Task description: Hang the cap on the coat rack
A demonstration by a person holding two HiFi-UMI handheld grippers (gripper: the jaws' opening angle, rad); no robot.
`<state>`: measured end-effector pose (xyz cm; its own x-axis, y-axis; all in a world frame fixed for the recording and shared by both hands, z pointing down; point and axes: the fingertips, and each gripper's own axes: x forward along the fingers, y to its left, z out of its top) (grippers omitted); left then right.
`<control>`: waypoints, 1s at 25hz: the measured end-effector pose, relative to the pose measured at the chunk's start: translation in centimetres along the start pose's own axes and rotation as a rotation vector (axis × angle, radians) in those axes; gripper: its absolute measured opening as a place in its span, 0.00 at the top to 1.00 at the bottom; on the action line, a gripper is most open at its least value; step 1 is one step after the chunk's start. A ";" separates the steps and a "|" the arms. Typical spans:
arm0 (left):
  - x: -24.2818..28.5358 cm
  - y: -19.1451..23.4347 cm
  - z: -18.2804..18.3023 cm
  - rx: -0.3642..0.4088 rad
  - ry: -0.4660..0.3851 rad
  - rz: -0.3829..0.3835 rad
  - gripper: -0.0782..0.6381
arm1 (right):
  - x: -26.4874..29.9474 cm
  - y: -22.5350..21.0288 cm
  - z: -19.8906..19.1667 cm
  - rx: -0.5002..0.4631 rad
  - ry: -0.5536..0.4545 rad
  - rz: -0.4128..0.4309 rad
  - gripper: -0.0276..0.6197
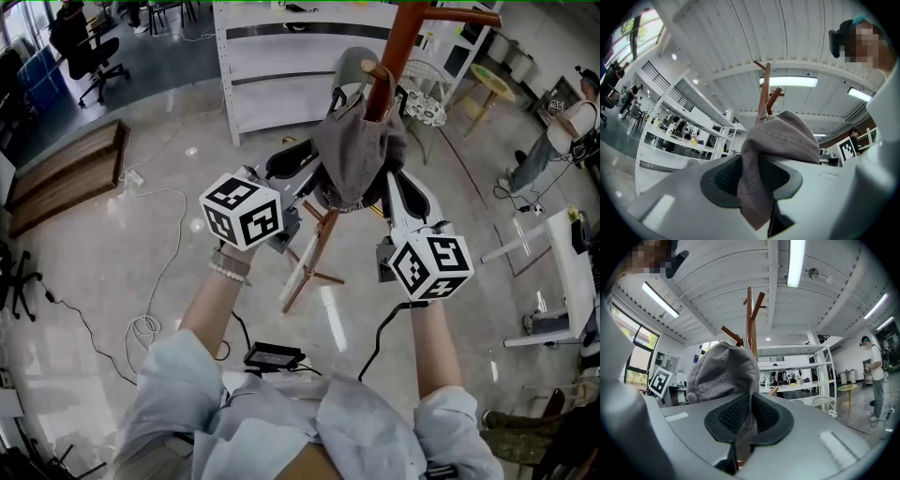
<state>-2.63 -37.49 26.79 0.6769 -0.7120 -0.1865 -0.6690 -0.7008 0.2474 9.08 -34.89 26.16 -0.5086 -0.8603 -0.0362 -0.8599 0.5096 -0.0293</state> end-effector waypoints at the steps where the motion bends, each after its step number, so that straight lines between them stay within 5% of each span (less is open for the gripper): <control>1: 0.0 0.1 0.0 -0.003 -0.005 -0.002 0.72 | 0.1 0.0 0.0 -0.006 -0.005 -0.005 0.91; 12: 0.0 0.5 0.4 0.019 -0.035 -0.015 0.72 | 0.4 0.3 0.3 -0.003 -0.046 -0.003 0.91; 25: -0.6 0.6 0.2 0.162 0.025 0.021 0.71 | 0.4 0.6 0.4 -0.035 -0.053 0.019 0.82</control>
<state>-3.52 -37.47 26.89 0.6681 -0.7270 -0.1583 -0.7228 -0.6847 0.0936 8.42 -34.95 25.69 -0.5229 -0.8477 -0.0894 -0.8514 0.5245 0.0066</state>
